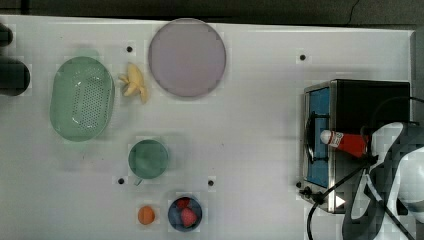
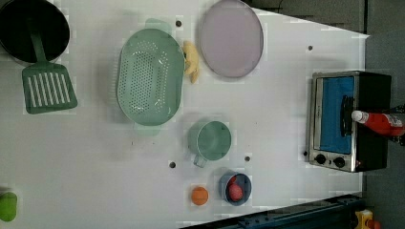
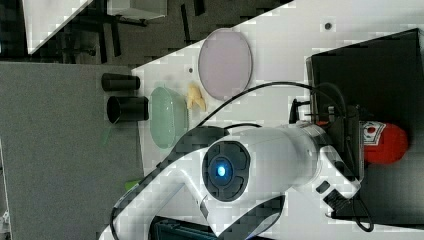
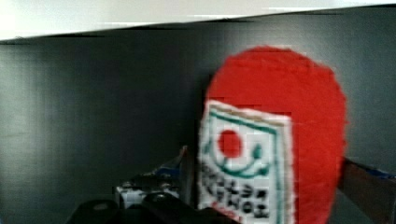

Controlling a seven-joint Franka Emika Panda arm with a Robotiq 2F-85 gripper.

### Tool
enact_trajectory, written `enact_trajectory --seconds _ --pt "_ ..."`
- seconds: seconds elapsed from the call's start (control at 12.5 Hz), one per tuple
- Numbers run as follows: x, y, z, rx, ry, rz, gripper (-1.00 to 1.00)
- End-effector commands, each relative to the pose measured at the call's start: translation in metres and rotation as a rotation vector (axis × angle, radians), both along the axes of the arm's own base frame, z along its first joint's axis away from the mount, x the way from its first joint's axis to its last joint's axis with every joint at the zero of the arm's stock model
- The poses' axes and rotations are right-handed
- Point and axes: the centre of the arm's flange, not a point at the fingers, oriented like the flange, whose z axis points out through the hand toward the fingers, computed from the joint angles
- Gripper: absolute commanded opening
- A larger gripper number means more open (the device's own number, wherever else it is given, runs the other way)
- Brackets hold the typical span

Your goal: Pick Ketchup from oven and place it on table.

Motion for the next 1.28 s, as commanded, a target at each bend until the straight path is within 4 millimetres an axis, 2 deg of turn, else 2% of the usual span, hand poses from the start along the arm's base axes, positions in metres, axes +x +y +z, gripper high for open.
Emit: enact_trajectory --seconds 0.08,0.16,0.24,0.4,0.48,0.56,0.64,0.72,0.8,0.96,1.12,1.2,1.28 --pt "0.009 0.001 0.015 -0.005 -0.005 0.051 0.26" --pt "0.018 0.007 0.033 -0.014 -0.032 0.069 0.26" --pt "0.027 0.014 0.061 -0.016 -0.061 0.089 0.26" --pt "0.037 0.047 0.137 0.061 -0.077 0.152 0.26" --pt "0.037 0.066 0.155 0.110 -0.053 0.184 0.26" --pt "0.043 0.097 0.170 0.155 -0.030 0.243 0.26" --pt "0.054 0.125 0.177 0.171 -0.026 0.298 0.26" --pt "0.075 0.173 0.182 0.176 -0.026 0.390 0.26" --pt "0.089 0.204 0.180 0.181 -0.019 0.448 0.26" --pt "0.118 0.289 0.163 0.203 0.015 0.598 0.26" --pt "0.128 0.332 0.139 0.195 0.052 0.677 0.26" --pt "0.131 0.351 0.119 0.154 0.088 0.727 0.26" --pt "0.131 0.361 0.102 0.110 0.113 0.763 0.26"
